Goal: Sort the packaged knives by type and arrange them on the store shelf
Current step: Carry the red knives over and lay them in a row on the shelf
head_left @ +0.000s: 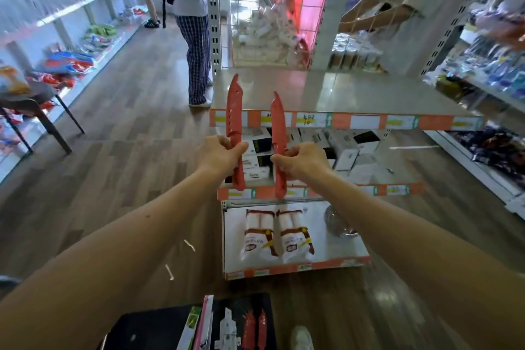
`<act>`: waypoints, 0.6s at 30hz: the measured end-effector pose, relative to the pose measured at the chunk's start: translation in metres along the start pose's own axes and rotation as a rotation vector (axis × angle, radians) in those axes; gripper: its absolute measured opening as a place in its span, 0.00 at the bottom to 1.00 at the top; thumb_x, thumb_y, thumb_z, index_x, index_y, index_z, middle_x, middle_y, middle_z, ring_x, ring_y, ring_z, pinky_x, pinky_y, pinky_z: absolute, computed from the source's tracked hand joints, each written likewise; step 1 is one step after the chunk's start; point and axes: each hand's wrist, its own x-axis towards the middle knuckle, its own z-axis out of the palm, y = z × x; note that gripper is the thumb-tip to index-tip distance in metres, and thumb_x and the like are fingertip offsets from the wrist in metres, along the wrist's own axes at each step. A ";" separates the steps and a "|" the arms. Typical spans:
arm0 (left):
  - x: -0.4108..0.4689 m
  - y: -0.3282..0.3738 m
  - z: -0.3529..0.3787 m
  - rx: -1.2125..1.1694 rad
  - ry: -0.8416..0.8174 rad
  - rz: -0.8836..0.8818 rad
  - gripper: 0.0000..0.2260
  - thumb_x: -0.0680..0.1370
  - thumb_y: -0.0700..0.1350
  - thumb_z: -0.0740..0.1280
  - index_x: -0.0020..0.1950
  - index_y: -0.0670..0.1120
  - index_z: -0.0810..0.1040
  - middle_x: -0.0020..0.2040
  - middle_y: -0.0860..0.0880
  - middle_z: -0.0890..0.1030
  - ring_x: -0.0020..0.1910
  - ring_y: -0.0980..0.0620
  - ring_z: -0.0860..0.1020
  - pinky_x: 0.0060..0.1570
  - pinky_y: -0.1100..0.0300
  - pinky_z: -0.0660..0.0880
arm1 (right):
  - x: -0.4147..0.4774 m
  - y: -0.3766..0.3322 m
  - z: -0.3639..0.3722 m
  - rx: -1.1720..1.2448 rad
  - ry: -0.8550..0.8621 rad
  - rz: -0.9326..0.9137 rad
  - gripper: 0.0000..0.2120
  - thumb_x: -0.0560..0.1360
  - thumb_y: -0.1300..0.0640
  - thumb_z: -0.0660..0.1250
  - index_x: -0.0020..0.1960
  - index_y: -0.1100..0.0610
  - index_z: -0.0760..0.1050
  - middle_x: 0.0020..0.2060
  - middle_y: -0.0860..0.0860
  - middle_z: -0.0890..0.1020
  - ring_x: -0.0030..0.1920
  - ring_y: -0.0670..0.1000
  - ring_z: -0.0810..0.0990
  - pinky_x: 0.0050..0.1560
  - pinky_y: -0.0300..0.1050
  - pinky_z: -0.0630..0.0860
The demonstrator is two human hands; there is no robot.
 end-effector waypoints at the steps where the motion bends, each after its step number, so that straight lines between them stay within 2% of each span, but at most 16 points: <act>1: 0.007 0.003 0.004 0.013 0.001 0.003 0.12 0.75 0.49 0.69 0.36 0.48 0.71 0.40 0.44 0.80 0.46 0.43 0.82 0.51 0.47 0.80 | 0.009 -0.002 -0.001 0.009 -0.010 -0.003 0.12 0.72 0.51 0.71 0.41 0.60 0.79 0.40 0.55 0.85 0.42 0.52 0.85 0.51 0.49 0.81; 4: 0.031 0.014 0.020 0.047 -0.015 0.000 0.12 0.76 0.49 0.68 0.35 0.47 0.71 0.36 0.48 0.78 0.45 0.44 0.82 0.51 0.47 0.79 | 0.043 -0.007 -0.009 0.034 -0.035 -0.014 0.11 0.73 0.53 0.71 0.39 0.60 0.79 0.40 0.57 0.85 0.42 0.55 0.85 0.51 0.51 0.81; 7: 0.069 0.029 0.038 0.053 -0.024 -0.012 0.12 0.76 0.49 0.68 0.35 0.46 0.71 0.35 0.47 0.77 0.43 0.43 0.82 0.49 0.47 0.80 | 0.084 -0.012 -0.024 0.072 -0.082 -0.024 0.11 0.74 0.54 0.69 0.42 0.62 0.79 0.36 0.55 0.83 0.38 0.52 0.84 0.49 0.49 0.82; 9: 0.098 0.044 0.048 0.072 -0.023 -0.039 0.12 0.76 0.48 0.68 0.37 0.46 0.70 0.36 0.47 0.77 0.39 0.47 0.79 0.43 0.54 0.79 | 0.116 -0.015 -0.035 0.080 -0.119 -0.027 0.10 0.74 0.53 0.69 0.38 0.58 0.78 0.36 0.55 0.84 0.39 0.53 0.84 0.51 0.51 0.81; 12: 0.137 0.066 0.059 0.101 -0.017 -0.072 0.11 0.77 0.48 0.66 0.38 0.47 0.69 0.37 0.47 0.76 0.34 0.53 0.75 0.37 0.62 0.74 | 0.161 -0.025 -0.051 0.118 -0.206 0.003 0.09 0.75 0.53 0.68 0.38 0.57 0.76 0.41 0.57 0.84 0.46 0.58 0.84 0.55 0.54 0.80; 16: 0.179 0.076 0.070 0.241 0.018 -0.097 0.11 0.76 0.49 0.68 0.42 0.43 0.73 0.39 0.46 0.76 0.36 0.50 0.75 0.33 0.64 0.72 | 0.209 -0.041 -0.057 0.225 -0.274 0.022 0.10 0.77 0.59 0.65 0.38 0.61 0.75 0.34 0.56 0.81 0.38 0.56 0.81 0.54 0.54 0.80; 18: 0.194 0.078 0.073 0.299 0.051 -0.085 0.13 0.75 0.50 0.69 0.42 0.40 0.76 0.39 0.44 0.77 0.35 0.49 0.76 0.36 0.59 0.76 | 0.227 -0.047 -0.053 0.272 -0.311 0.012 0.12 0.78 0.60 0.62 0.37 0.62 0.74 0.31 0.56 0.80 0.33 0.55 0.81 0.46 0.50 0.82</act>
